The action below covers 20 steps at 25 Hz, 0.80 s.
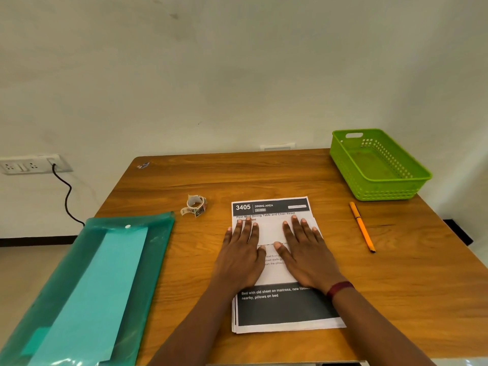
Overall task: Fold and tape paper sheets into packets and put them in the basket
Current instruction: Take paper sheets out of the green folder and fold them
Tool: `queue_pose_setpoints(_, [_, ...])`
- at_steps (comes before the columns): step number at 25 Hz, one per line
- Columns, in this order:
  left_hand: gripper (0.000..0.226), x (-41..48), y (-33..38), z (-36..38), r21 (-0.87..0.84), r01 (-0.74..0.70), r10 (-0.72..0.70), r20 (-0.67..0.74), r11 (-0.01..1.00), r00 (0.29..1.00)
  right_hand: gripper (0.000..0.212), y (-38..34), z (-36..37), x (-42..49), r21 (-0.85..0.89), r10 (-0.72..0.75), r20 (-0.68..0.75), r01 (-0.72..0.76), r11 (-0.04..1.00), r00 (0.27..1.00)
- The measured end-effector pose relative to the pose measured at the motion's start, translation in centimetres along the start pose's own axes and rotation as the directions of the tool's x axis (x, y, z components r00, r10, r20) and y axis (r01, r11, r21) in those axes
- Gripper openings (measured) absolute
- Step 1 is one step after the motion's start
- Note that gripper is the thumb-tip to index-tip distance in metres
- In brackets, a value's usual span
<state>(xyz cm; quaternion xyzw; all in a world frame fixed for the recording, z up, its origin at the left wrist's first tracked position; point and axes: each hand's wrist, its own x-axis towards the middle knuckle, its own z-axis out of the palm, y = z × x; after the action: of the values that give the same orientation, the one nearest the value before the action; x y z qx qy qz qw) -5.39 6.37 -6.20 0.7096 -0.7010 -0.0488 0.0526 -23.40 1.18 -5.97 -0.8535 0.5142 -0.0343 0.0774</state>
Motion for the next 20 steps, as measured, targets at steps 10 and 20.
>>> queue_pose_setpoints(10, [0.063,0.0,0.2,-0.2,-0.084,0.019,-0.023,-0.045,0.996,0.999,0.077,2.0,-0.6,-0.2,-0.043,-0.008,-0.014,0.008,0.999,1.0])
queue_pose_setpoints(20, [0.06,0.0,-0.1,-0.1,-0.207,0.121,-0.156,-0.166,0.971,0.974,0.074,2.3,-0.8,-0.2,-0.038,-0.022,-0.055,0.02,0.999,0.998])
